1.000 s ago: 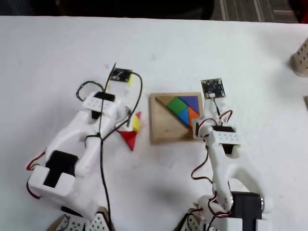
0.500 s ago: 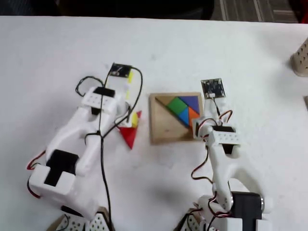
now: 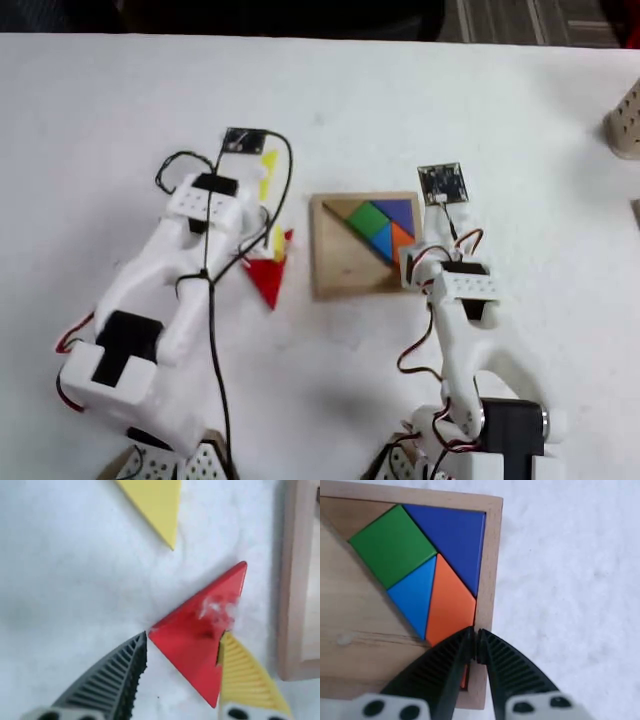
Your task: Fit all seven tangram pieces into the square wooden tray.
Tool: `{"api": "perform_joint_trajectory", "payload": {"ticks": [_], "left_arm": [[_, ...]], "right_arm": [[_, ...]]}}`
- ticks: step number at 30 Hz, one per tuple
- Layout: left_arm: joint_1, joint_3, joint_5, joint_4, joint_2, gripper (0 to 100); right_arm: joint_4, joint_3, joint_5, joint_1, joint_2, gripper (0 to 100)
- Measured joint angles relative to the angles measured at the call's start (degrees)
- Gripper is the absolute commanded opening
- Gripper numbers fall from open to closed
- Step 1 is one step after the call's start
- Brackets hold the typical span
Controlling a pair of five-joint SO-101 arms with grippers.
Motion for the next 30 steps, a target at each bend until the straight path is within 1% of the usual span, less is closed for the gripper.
{"api": "perform_joint_trajectory", "payload": {"ticks": [2, 5, 8, 11, 17, 21, 25, 30], "left_arm": [[0.0, 0.0, -1.1, -0.7, 0.0, 25], [0.0, 1.0, -2.7, -4.0, 1.8, 26], [-0.6, -0.2, -3.2, -4.7, 4.5, 33], [-1.7, -4.6, -3.1, -1.7, 8.1, 38], [-2.0, -12.0, -3.3, 5.5, 15.4, 38], [-2.0, -12.7, -3.8, 6.6, 15.7, 38], [-2.0, -12.7, -7.5, 6.7, 15.7, 38], [-1.4, -12.7, -7.6, 8.0, 16.1, 38]], "right_arm": [[0.0, 0.0, 0.0, 0.0, 0.0, 1.7], [0.0, 0.0, 0.0, 0.0, 0.0, 1.7], [0.0, 0.0, 0.0, 0.0, 0.0, 1.7], [0.0, 0.0, 0.0, 0.0, 0.0, 1.7], [0.0, 0.0, 0.0, 0.0, 0.0, 1.7], [0.0, 0.0, 0.0, 0.0, 0.0, 1.7], [0.0, 0.0, 0.0, 0.0, 0.0, 1.7], [0.0, 0.0, 0.0, 0.0, 0.0, 1.7]]}}
